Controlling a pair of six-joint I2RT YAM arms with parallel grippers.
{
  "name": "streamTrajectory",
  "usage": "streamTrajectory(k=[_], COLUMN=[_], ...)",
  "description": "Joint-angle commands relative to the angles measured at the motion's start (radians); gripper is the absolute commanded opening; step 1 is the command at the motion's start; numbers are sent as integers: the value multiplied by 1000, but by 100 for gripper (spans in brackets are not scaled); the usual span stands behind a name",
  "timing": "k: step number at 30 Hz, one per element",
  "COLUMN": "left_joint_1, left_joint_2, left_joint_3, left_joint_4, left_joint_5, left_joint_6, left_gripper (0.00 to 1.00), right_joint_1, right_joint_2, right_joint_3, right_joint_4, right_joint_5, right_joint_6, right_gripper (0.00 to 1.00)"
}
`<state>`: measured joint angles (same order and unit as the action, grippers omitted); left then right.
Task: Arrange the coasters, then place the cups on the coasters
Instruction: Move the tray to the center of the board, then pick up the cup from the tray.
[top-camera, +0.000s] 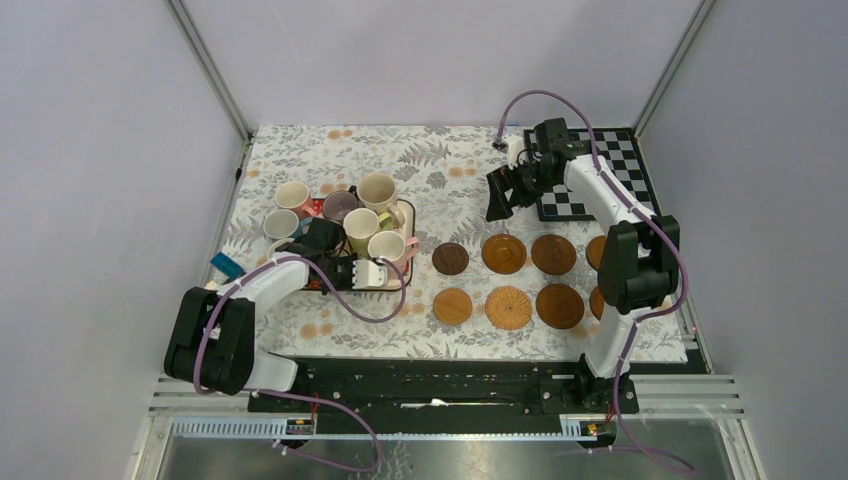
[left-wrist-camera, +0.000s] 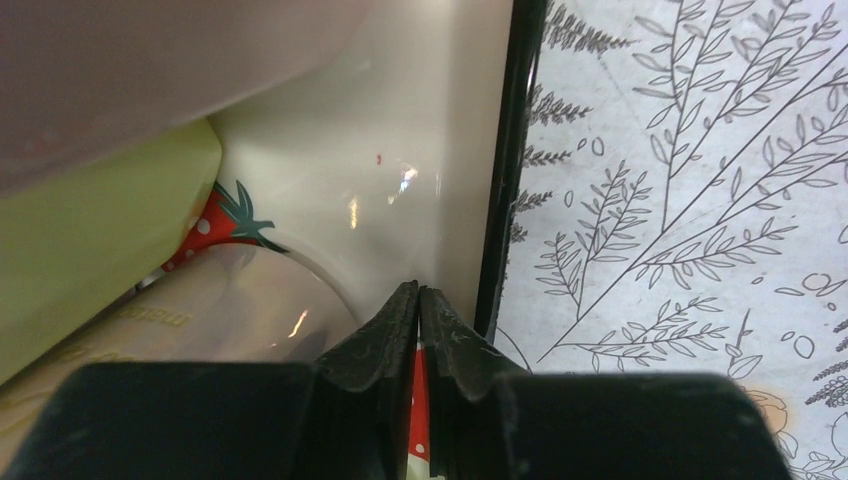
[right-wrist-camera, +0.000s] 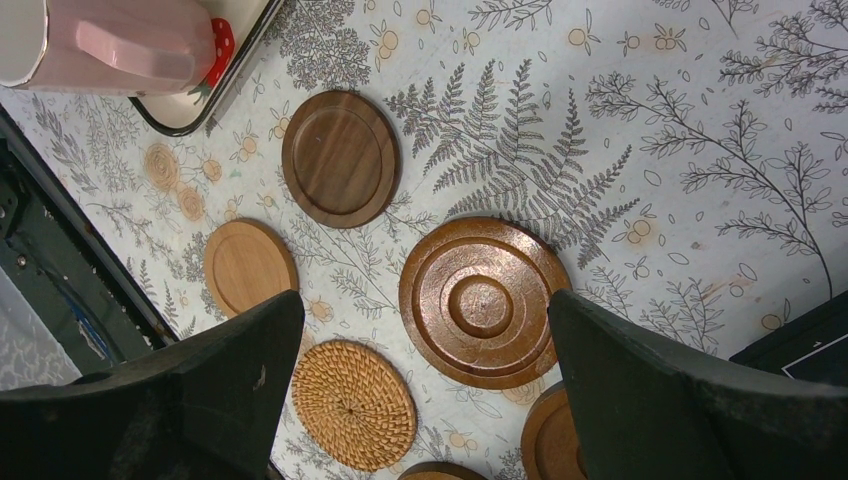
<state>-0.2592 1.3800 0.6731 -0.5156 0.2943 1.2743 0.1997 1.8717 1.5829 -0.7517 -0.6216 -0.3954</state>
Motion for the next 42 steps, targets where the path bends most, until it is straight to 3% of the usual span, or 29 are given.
streamTrajectory(k=[1, 6, 11, 21, 27, 34, 39, 42], left_joint_1=[-43, -49, -50, -51, -51, -32, 81, 155], left_joint_2=[26, 32, 15, -135, -180, -196, -186, -150], left_joint_3=[-92, -76, -31, 129, 300, 532, 627, 687], left_joint_4=[-299, -316, -354, -619, -636, -524, -377, -326], left_joint_5=[68, 72, 88, 148, 213, 303, 335, 322], left_joint_6=[-68, -72, -92, -113, -288, -647, -884, -1012], left_gripper=[13, 13, 24, 37, 43, 58, 73, 84], right_joint_1=[-5, -5, -5, -5, 8, 75, 187, 258], right_joint_2=[-1, 14, 15, 63, 87, 106, 66, 56], right_joint_3=[55, 81, 83, 133, 151, 174, 141, 144], right_joint_4=[-17, -31, -22, -14, 32, 32, 77, 128], right_joint_5=[-16, -22, -31, -88, -124, -152, -82, -11], right_joint_6=[-4, -14, -20, -20, -13, -142, -224, -164], right_gripper=[100, 100, 100, 100, 99, 98, 98, 98])
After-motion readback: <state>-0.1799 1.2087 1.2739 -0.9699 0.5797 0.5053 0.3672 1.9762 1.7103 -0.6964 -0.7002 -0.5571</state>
